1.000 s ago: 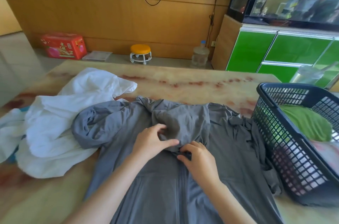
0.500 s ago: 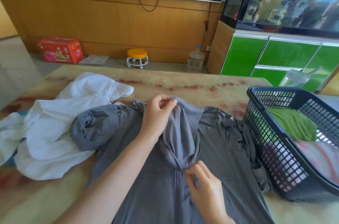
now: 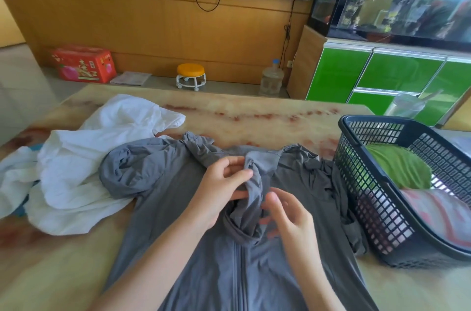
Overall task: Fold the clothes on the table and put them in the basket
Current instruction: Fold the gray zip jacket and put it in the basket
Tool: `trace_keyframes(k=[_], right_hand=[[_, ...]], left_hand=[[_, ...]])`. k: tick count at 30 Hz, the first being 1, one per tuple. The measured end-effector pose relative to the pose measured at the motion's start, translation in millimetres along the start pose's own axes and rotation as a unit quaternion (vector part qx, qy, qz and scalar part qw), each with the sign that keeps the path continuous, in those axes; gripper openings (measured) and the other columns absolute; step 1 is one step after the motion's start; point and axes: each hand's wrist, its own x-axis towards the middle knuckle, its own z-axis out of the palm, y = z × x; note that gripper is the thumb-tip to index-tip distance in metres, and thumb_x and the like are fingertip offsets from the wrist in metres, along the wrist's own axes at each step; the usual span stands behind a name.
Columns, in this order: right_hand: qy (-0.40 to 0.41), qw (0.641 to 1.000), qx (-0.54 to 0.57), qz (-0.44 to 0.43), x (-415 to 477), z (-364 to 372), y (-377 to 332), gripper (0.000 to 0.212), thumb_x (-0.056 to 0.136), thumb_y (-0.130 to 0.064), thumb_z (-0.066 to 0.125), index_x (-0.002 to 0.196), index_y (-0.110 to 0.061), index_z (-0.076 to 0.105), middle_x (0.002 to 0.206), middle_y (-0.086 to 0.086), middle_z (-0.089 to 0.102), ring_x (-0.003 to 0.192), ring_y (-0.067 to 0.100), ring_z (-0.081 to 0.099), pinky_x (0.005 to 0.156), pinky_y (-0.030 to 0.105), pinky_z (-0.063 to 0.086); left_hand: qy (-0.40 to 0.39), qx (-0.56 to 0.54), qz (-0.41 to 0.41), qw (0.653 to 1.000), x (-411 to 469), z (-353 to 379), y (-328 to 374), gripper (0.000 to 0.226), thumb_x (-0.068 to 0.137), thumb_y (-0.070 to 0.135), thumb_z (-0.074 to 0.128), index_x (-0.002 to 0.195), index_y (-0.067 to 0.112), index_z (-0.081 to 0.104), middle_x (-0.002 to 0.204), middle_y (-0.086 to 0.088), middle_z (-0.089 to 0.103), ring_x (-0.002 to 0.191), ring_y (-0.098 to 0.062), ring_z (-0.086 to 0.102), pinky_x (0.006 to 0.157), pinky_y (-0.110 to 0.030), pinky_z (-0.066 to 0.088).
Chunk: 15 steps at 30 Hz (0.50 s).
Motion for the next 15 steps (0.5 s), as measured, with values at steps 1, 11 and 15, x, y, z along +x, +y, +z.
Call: trace_keyframes(k=[1, 11, 15], right_hand=[[-0.026, 0.999, 0.011, 0.025, 4, 2, -6, 0.033, 0.077, -0.046, 0.066, 0.101, -0.023, 0.068, 0.081, 0.004, 0.073, 0.071, 0.019, 0.07, 0.06, 0.033, 0.057], [0.049, 0.997, 0.041, -0.039, 20, 20, -16, 0.021, 0.09, -0.012, 0.063, 0.083, 0.008, 0.061, 0.067, 0.02, 0.065, 0.06, 0.022, 0.068, 0.058, 0.036, 0.056], [0.077, 0.995, 0.054, -0.038, 32, 17, -25, 0.022, 0.091, -0.008, 0.06, 0.079, 0.009, 0.057, 0.061, 0.011, 0.057, 0.062, 0.024, 0.061, 0.061, 0.041, 0.057]], left_hand=[[-0.024, 0.004, -0.006, 1.0, -4, -1, -4, 0.02, 0.093, 0.005, 0.055, 0.109, 0.012, 0.063, 0.098, -0.006, 0.072, 0.085, -0.011, 0.07, 0.065, -0.022, 0.054], [0.178, 0.051, -0.108, 0.977, -41, -21, -79, 0.03, 0.076, 0.017, 0.078, 0.098, 0.009, 0.059, 0.085, -0.004, 0.066, 0.068, -0.007, 0.062, 0.059, -0.019, 0.05], [0.136, -0.164, -0.185, 0.959, -38, -25, -79, 0.023, 0.084, -0.005, 0.064, 0.105, -0.003, 0.059, 0.081, -0.014, 0.068, 0.062, -0.015, 0.066, 0.058, -0.019, 0.057]])
